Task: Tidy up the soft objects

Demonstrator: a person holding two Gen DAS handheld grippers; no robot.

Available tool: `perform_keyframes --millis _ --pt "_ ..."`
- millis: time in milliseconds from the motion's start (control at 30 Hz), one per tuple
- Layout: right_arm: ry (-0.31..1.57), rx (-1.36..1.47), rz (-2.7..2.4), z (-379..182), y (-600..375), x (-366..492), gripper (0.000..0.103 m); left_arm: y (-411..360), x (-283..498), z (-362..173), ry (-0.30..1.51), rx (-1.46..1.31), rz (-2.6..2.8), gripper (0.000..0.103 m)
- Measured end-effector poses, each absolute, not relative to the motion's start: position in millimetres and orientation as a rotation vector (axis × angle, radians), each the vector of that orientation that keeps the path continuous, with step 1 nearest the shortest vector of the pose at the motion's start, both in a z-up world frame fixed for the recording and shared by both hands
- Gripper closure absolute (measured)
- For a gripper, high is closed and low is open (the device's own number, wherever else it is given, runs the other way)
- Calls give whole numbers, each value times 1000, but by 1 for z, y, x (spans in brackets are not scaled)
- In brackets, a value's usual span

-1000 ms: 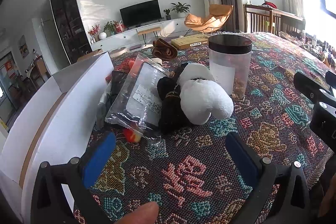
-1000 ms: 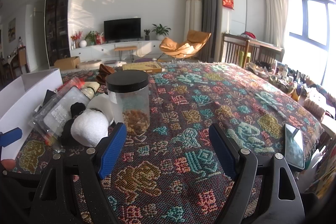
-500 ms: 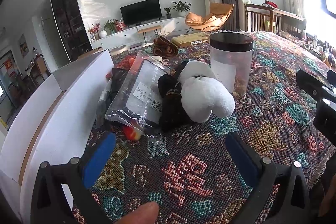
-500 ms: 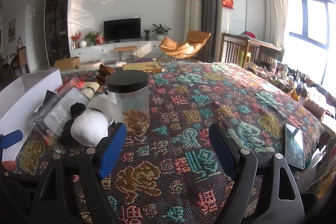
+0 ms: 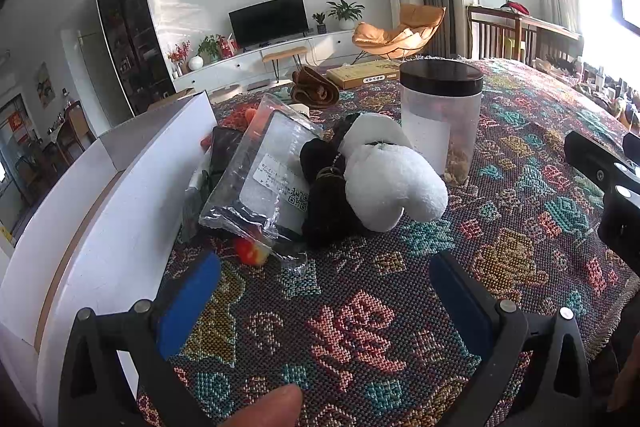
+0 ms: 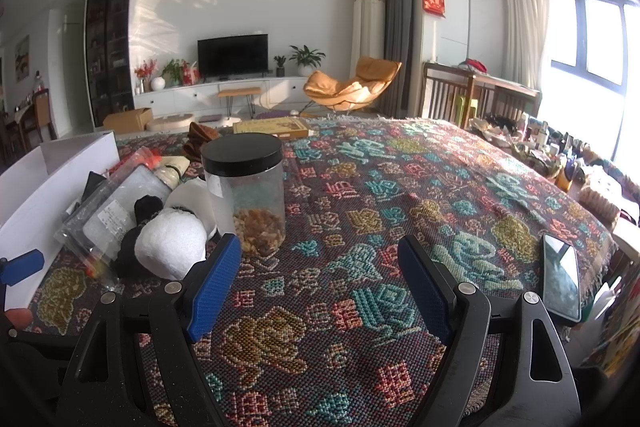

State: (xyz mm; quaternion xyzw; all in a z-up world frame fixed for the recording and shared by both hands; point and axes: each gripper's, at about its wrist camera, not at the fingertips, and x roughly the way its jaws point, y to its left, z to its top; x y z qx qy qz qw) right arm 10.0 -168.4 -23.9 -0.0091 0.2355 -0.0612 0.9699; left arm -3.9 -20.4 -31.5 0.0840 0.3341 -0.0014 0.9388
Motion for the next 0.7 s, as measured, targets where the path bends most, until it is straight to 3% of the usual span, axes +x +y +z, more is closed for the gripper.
perform_keyframes --millis 700 --pt "476 -18 -124 -25 -169 11 20 -20 -2 -38 699 171 0 0"
